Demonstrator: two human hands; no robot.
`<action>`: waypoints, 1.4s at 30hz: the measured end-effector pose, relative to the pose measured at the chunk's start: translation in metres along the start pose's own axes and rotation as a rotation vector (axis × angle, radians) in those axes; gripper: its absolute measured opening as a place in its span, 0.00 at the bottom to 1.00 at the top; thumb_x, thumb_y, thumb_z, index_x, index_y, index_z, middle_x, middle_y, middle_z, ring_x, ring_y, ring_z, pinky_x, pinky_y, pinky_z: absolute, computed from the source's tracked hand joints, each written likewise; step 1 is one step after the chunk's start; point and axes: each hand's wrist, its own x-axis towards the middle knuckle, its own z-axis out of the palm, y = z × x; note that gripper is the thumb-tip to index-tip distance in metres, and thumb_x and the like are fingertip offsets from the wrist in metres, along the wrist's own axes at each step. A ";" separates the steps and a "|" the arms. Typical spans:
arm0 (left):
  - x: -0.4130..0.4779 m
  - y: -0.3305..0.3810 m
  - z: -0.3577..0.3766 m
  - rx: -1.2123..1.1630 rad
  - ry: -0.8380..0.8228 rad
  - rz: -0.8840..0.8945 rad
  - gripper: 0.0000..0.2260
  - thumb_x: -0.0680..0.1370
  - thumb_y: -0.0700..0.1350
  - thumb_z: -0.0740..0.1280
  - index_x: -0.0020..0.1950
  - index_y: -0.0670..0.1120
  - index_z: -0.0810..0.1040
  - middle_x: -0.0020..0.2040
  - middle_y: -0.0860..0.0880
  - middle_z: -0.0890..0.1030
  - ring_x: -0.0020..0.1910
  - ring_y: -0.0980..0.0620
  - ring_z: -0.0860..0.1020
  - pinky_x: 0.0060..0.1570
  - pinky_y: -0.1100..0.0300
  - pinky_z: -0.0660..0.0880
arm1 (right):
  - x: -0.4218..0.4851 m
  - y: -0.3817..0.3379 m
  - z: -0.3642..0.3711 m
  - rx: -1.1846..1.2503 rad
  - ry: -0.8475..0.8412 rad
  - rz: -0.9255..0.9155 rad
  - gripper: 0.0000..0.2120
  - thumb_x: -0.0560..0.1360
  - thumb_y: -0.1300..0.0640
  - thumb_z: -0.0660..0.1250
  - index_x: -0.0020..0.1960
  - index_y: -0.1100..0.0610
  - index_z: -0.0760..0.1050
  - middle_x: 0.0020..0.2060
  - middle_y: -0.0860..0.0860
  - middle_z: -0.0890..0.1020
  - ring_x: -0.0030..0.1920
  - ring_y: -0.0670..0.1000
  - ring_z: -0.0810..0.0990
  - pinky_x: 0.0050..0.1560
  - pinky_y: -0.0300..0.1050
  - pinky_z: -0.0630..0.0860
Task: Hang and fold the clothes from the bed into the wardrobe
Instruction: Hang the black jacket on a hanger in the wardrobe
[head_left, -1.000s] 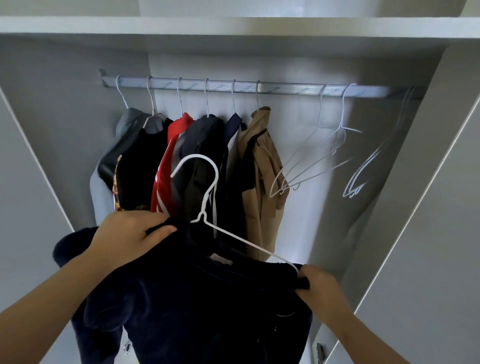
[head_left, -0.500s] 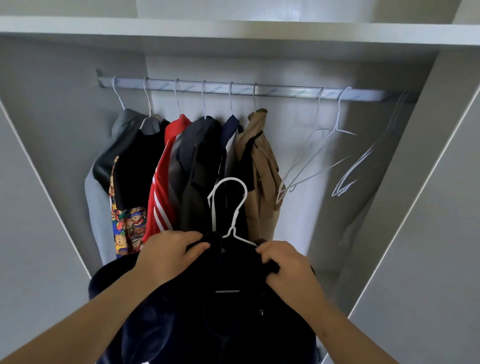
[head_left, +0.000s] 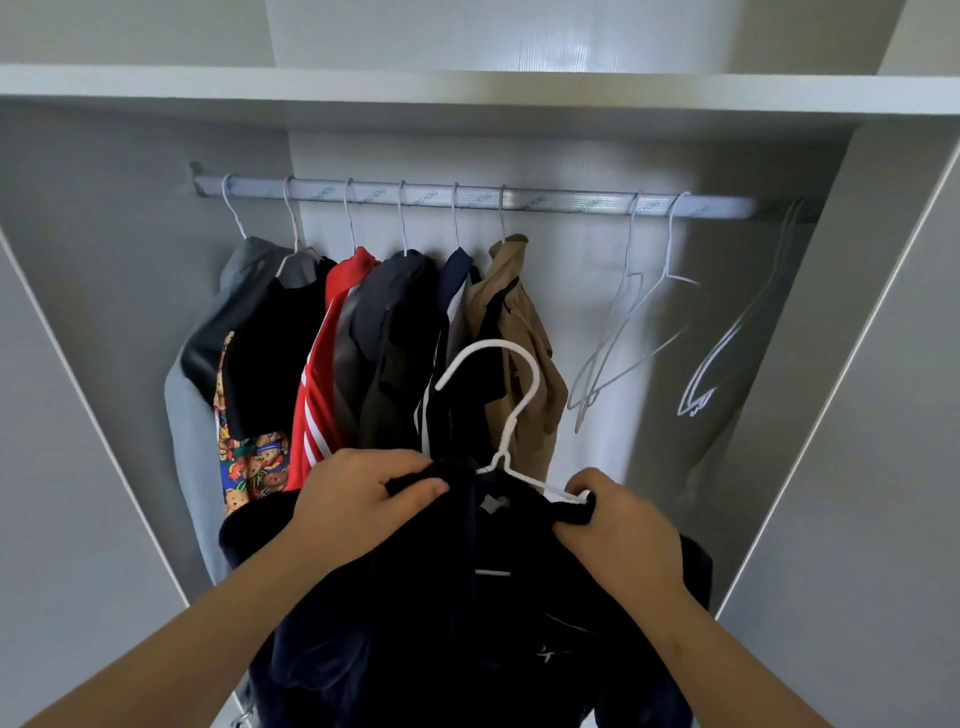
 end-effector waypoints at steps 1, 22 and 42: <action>0.000 0.003 0.003 0.010 -0.008 0.020 0.16 0.70 0.61 0.61 0.45 0.55 0.84 0.34 0.66 0.79 0.35 0.71 0.76 0.31 0.71 0.71 | -0.002 -0.003 0.000 -0.009 -0.001 0.002 0.05 0.69 0.49 0.64 0.44 0.44 0.69 0.29 0.43 0.72 0.32 0.45 0.72 0.28 0.36 0.64; 0.009 -0.021 0.006 0.197 -0.374 0.060 0.18 0.72 0.62 0.55 0.59 0.61 0.71 0.53 0.64 0.73 0.51 0.64 0.73 0.49 0.69 0.69 | 0.004 0.013 -0.014 0.290 0.060 0.190 0.10 0.67 0.55 0.68 0.33 0.53 0.67 0.28 0.48 0.73 0.31 0.48 0.72 0.29 0.41 0.63; 0.011 -0.024 0.000 0.316 0.234 0.171 0.32 0.78 0.65 0.44 0.28 0.46 0.73 0.25 0.55 0.69 0.24 0.59 0.67 0.20 0.66 0.60 | 0.005 0.056 -0.028 0.225 0.103 0.173 0.14 0.67 0.55 0.69 0.31 0.49 0.64 0.29 0.49 0.75 0.35 0.52 0.74 0.36 0.44 0.67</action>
